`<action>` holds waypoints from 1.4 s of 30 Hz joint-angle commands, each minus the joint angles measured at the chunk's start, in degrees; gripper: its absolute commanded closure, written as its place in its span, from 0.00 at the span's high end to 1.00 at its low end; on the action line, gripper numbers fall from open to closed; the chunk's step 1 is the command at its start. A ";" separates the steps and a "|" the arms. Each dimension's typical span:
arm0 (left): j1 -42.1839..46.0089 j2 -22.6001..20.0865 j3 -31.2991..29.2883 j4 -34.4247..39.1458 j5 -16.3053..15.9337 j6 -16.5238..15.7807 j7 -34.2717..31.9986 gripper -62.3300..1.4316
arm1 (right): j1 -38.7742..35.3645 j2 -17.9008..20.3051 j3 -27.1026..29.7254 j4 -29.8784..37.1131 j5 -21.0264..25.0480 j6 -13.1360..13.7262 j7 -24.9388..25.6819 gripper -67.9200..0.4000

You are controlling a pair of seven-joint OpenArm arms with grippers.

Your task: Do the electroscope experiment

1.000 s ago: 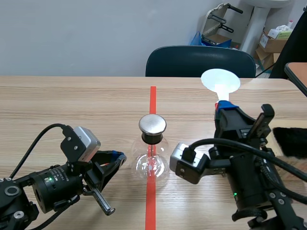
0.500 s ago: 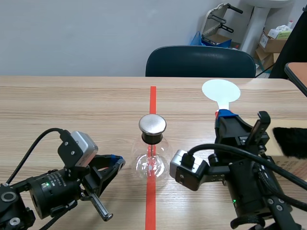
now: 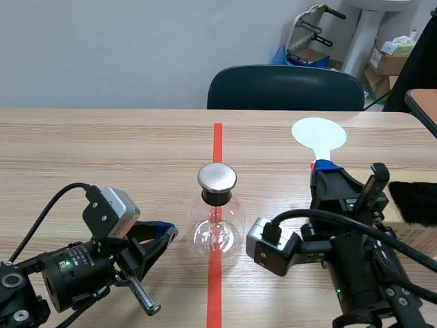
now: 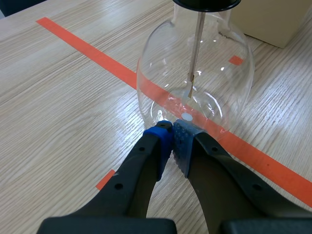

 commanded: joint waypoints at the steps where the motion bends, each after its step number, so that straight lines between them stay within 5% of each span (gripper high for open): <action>1: -0.13 -0.17 -0.15 0.90 -0.37 -0.09 -0.61 0.09 | 0.02 0.31 0.33 0.26 -0.06 -0.66 -0.70 0.03; 42: -0.15 -0.15 -0.15 0.90 -0.37 -0.09 -0.66 0.09 | 0.04 0.31 0.33 0.26 -0.06 -0.63 -1.86 0.03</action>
